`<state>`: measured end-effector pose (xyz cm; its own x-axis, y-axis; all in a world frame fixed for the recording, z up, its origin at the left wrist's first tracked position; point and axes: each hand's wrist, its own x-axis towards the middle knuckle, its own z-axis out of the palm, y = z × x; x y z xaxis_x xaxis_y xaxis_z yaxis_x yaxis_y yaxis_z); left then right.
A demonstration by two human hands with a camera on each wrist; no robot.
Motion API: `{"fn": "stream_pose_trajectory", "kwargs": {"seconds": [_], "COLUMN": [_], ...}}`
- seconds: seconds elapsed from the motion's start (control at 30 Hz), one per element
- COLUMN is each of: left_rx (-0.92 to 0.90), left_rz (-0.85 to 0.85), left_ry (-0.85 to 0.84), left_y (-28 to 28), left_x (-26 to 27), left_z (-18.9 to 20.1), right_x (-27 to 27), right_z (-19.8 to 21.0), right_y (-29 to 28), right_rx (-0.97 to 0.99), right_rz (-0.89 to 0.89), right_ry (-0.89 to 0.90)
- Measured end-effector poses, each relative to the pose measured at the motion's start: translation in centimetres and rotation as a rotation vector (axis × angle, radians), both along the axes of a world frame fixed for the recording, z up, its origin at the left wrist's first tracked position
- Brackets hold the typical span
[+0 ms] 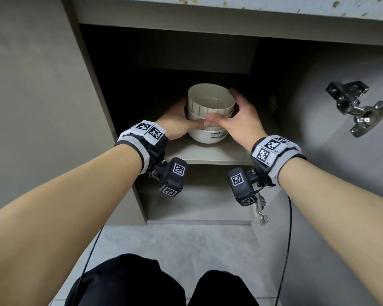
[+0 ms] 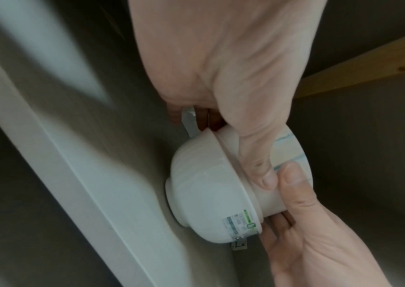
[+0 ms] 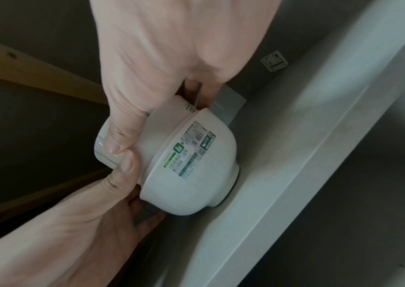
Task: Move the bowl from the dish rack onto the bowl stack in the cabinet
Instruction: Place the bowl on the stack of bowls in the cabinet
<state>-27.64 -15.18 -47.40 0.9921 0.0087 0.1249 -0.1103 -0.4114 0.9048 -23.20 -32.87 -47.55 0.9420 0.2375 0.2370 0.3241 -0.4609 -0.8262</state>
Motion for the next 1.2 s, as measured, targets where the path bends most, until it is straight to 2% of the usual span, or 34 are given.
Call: {"fn": "stream_pose_trajectory", "kwargs": {"seconds": [1.2], "left_rx": [-0.005], "left_rz": [0.016], "left_ry": [0.036], "left_y": [0.4], "left_x": [0.8], "left_z": [-0.5], "right_x": [-0.6], "right_z": [0.4], "right_y": [-0.5], "right_rx": [-0.019], "right_rz": [0.021], "right_ry": [-0.037]}}
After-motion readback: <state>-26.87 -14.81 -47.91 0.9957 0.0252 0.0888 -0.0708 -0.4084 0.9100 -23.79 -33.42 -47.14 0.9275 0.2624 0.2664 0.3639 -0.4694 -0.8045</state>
